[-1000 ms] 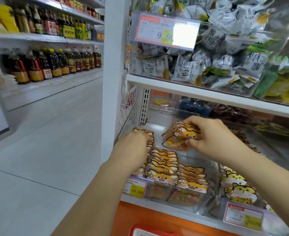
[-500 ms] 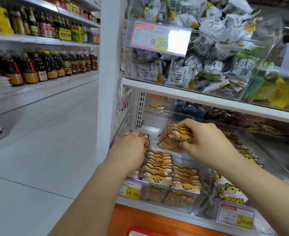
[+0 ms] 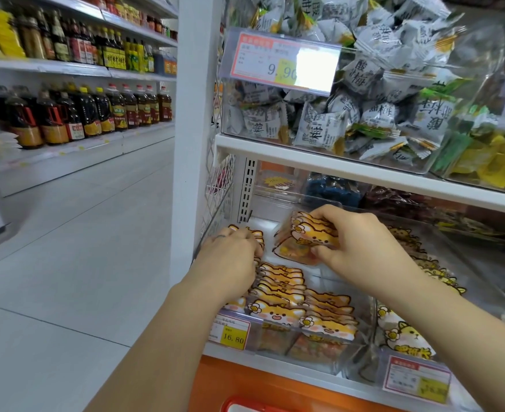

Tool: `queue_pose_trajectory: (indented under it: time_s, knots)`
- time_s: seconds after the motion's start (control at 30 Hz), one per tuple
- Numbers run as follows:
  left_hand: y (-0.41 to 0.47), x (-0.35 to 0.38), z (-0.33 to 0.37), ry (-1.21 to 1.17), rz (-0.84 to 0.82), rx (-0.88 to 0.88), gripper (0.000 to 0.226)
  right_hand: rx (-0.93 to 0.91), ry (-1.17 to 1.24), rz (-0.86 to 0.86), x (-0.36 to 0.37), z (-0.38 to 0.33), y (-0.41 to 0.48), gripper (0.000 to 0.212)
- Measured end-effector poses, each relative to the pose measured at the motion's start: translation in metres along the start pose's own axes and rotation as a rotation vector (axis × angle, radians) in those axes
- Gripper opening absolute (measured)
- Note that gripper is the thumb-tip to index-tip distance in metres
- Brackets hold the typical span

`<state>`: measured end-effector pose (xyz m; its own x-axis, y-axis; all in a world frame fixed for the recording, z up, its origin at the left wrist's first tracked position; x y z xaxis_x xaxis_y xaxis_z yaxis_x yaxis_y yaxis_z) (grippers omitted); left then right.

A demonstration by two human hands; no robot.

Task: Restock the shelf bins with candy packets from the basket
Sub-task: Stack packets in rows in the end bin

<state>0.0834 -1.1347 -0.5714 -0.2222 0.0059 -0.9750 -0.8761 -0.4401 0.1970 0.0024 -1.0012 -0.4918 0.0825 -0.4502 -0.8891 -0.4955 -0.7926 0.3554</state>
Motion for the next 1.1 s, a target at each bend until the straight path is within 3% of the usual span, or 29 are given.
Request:
queue_pose_trajectory:
  time_s: [0.7, 0.97, 1.1]
  knots:
    - [0.000, -0.001, -0.001, -0.008, 0.009, -0.001, 0.038, 0.045, 0.005, -0.064, 0.031, 0.010, 0.010, 0.041]
    - [-0.002, -0.001, 0.000, 0.000, -0.001, 0.004, 0.039, 0.094, 0.012, -0.216, 0.068, 0.019, 0.033, 0.043]
    - [-0.002, 0.000, 0.000, 0.017, -0.012, 0.003, 0.039, 0.062, -0.026, -0.406, 0.102, 0.022, 0.043, 0.037]
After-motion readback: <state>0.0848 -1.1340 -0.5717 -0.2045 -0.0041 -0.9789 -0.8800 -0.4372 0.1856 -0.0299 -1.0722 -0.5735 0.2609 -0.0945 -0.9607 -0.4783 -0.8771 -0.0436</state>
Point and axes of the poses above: each hand's wrist, its own y-axis towards the middle knuckle, its own x-axis out of the palm, z = x × y, the point moved 9 cm from there along y, towards the middle knuckle, and after that the axes turned 10 degrees about y, right-handed, at the moved point
